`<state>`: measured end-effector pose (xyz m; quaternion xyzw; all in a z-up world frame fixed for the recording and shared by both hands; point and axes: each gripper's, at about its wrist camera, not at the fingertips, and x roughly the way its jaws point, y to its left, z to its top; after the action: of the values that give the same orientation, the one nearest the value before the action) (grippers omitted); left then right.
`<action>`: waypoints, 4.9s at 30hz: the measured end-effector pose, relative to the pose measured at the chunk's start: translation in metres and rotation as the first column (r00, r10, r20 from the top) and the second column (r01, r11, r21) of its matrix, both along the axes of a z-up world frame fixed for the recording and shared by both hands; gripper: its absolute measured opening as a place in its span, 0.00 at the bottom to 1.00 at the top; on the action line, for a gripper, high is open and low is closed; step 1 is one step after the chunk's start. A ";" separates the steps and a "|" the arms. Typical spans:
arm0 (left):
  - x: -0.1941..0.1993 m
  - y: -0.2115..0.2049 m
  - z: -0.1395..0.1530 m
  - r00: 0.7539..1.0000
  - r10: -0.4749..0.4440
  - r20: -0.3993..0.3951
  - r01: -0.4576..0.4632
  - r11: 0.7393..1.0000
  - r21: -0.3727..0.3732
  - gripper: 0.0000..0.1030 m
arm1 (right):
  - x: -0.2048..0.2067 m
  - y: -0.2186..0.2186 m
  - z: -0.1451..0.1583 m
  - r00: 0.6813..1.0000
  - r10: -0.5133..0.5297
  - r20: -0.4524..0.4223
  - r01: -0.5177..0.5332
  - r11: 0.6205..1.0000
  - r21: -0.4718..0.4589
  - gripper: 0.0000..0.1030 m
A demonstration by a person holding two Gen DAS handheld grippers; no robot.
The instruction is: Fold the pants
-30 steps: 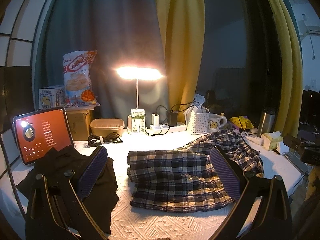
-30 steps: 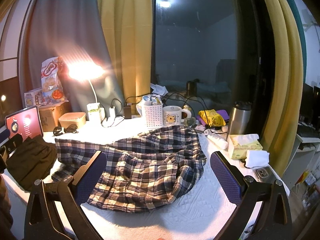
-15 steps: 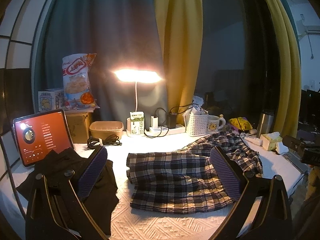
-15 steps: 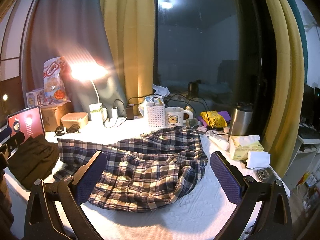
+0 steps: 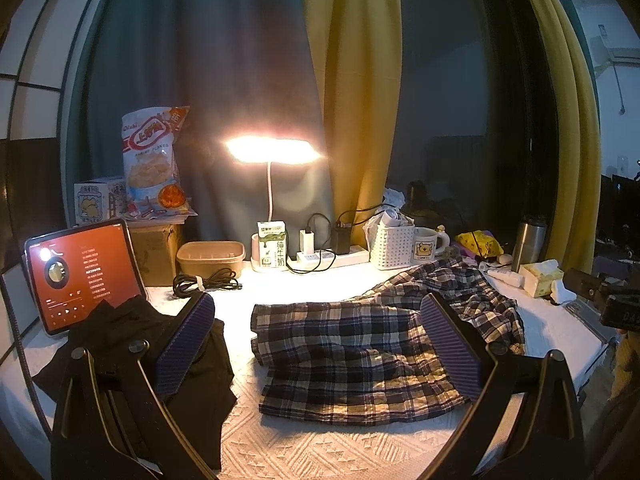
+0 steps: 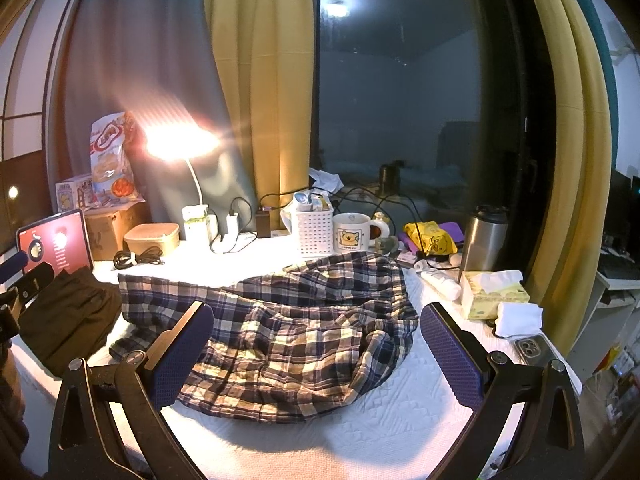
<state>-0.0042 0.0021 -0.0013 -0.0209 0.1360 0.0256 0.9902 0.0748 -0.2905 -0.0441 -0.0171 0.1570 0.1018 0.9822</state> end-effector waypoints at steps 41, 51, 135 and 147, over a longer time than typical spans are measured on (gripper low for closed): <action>0.127 0.054 -0.143 0.856 -0.002 -0.516 -0.010 1.000 -0.020 0.87 | 0.129 -0.093 -0.121 0.929 -0.155 -0.337 0.177 0.984 0.036 0.80; 0.139 0.040 -0.152 0.817 -0.037 -0.576 0.037 0.999 -0.011 0.59 | 0.182 -0.071 -0.107 0.935 -0.050 -0.352 0.060 0.998 0.018 0.72; 0.220 0.078 -0.070 0.858 -0.092 -0.505 0.086 0.996 -0.036 0.48 | 0.202 -0.133 -0.060 0.948 -0.115 -0.298 0.126 0.992 0.016 0.81; 0.306 0.095 -0.120 0.733 -0.221 -0.644 0.195 0.974 -0.112 0.47 | 0.302 -0.128 -0.067 0.930 -0.040 -0.366 0.033 0.999 -0.023 0.75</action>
<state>0.3021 0.0975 -0.1214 -0.0137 0.4740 -0.0821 0.8766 0.3765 -0.4187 -0.1109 -0.0030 0.3387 0.0836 0.9372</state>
